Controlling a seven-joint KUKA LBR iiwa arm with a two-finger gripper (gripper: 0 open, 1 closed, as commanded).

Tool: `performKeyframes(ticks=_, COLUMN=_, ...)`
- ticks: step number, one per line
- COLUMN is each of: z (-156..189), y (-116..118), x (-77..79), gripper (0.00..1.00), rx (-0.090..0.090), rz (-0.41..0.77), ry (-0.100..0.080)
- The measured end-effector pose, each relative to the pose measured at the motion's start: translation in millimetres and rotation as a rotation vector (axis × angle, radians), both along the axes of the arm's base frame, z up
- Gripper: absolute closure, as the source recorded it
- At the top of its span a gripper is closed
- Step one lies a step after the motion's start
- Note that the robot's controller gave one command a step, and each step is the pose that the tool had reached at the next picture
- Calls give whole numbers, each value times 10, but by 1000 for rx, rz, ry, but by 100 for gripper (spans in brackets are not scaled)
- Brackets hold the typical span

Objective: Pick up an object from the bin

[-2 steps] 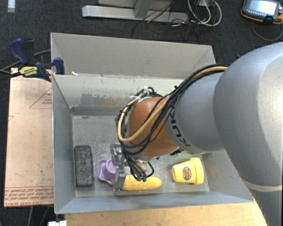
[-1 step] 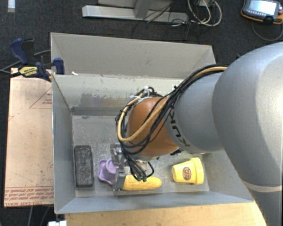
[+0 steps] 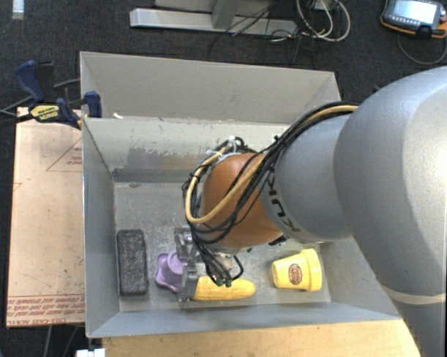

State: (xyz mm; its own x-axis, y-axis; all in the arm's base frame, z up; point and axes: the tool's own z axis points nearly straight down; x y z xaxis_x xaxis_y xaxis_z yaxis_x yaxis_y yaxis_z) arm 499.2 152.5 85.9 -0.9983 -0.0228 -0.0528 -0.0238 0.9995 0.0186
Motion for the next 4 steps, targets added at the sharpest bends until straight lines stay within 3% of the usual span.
performKeyframes(ticks=4, z=-1, y=0, x=0, gripper=100, rx=0, rz=0, ry=0)
